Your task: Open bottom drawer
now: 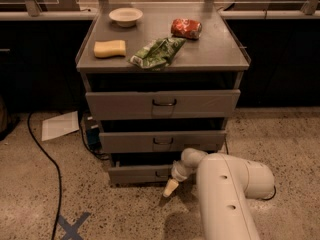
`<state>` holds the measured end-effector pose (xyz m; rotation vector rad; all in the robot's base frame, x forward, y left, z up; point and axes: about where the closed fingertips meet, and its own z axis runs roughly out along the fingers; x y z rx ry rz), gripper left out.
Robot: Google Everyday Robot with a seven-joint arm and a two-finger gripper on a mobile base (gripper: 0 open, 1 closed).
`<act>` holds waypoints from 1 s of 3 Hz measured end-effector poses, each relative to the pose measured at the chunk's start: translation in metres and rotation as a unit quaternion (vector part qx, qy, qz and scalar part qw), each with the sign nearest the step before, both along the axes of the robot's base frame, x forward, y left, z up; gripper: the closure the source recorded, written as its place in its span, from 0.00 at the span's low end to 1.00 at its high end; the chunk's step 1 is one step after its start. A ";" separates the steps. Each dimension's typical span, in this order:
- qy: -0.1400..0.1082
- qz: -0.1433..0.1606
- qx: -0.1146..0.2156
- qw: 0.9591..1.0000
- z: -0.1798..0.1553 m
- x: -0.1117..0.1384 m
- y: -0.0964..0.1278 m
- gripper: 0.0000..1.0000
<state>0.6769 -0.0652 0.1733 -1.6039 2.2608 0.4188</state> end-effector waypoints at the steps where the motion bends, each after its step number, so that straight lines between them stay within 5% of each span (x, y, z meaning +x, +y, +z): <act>1: 0.014 -0.001 0.000 1.000 0.001 -0.012 0.000 0.00; 2: 0.014 -0.001 0.000 1.000 0.001 -0.012 0.000 0.00; 3: 0.032 -0.020 0.054 0.998 -0.004 -0.021 0.000 0.00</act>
Offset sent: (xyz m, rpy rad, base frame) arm -0.1150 -0.0033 0.0136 0.0354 0.2114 -0.0424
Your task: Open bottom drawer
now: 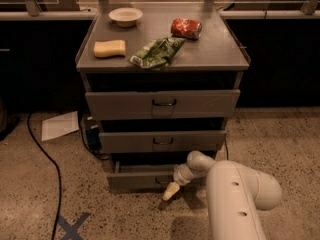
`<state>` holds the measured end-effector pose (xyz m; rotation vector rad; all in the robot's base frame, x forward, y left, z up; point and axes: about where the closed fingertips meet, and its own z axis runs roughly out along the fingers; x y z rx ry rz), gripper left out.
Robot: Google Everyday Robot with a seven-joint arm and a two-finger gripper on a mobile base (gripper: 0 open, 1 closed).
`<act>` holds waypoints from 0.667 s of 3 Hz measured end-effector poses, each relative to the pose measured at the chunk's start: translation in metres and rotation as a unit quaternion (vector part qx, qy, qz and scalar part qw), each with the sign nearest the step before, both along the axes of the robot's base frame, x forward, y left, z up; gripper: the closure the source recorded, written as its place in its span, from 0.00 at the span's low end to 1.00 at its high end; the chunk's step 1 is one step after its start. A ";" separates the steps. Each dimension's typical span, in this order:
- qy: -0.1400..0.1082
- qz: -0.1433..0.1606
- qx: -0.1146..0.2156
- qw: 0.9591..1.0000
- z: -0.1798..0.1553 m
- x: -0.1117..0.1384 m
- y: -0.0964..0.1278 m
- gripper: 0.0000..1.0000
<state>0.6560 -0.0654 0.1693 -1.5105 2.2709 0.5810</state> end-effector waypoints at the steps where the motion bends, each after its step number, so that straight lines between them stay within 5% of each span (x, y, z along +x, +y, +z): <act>1: 0.005 -0.003 0.009 1.000 0.002 -0.002 0.000 0.00; 2: 0.026 -0.001 0.025 0.999 0.007 -0.020 0.004 0.00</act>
Offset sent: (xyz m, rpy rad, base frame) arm -0.0761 0.0141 0.0071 0.1409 0.1881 0.0115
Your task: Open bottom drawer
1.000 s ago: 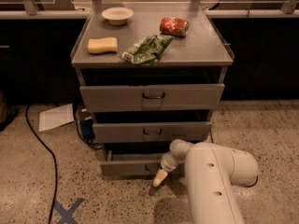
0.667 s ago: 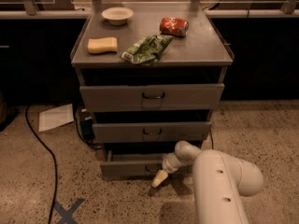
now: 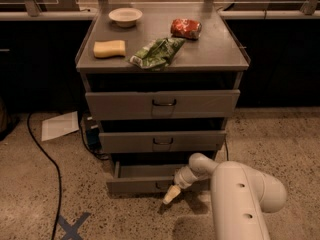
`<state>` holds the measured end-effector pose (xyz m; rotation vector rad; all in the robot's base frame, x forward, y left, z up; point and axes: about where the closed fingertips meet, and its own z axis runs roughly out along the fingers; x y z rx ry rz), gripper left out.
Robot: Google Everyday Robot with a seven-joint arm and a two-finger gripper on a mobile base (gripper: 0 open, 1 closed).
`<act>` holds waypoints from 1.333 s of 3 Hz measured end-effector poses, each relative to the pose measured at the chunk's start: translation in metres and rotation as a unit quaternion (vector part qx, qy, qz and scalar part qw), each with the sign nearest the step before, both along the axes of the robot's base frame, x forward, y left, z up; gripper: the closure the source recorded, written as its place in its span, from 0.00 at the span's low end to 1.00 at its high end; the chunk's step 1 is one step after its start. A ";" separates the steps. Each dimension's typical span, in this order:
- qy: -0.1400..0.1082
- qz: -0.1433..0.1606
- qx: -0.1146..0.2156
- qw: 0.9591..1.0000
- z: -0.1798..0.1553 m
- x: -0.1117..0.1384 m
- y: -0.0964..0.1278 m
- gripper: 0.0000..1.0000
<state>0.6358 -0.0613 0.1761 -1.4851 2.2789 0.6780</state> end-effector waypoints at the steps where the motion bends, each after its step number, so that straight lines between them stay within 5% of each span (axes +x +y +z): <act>1: 0.000 0.000 0.000 1.000 0.000 0.000 0.000 0.00; 4: 0.054 0.029 -0.003 0.998 0.001 -0.068 0.011 0.00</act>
Offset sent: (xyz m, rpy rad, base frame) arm -0.0290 0.0027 -0.0008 -0.0117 0.0579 0.0408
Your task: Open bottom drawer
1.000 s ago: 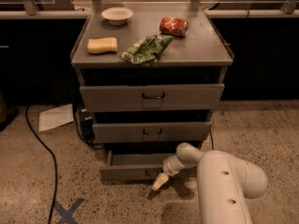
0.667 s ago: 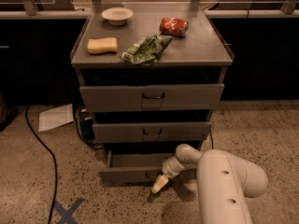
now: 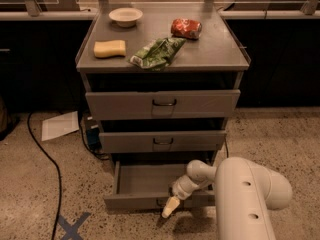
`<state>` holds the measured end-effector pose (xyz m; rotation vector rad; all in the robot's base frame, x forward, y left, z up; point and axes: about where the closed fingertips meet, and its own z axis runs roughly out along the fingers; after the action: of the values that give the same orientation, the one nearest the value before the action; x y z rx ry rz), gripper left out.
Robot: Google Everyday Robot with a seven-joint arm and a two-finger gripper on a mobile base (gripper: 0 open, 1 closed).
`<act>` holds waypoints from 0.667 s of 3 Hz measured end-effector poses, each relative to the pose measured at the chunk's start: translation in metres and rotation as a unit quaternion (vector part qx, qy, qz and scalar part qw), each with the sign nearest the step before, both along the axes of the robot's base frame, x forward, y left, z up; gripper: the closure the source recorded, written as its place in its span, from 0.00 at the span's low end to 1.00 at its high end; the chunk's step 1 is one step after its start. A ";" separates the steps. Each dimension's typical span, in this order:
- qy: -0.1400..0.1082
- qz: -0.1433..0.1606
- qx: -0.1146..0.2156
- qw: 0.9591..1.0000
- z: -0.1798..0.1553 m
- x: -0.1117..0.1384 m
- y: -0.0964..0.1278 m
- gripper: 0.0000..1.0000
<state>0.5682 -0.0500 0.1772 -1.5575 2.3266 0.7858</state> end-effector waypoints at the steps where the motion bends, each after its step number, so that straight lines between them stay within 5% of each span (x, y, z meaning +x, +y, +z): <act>1: 0.000 0.000 0.000 1.000 0.000 0.000 0.000 0.00; 2: 0.012 -0.002 -0.001 1.000 0.000 -0.017 0.000 0.00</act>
Offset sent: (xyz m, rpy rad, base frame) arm -0.0560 -0.0033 0.0055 -0.0092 0.0794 -0.0200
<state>0.5516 -0.0499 0.1777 -1.5518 2.3473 0.8062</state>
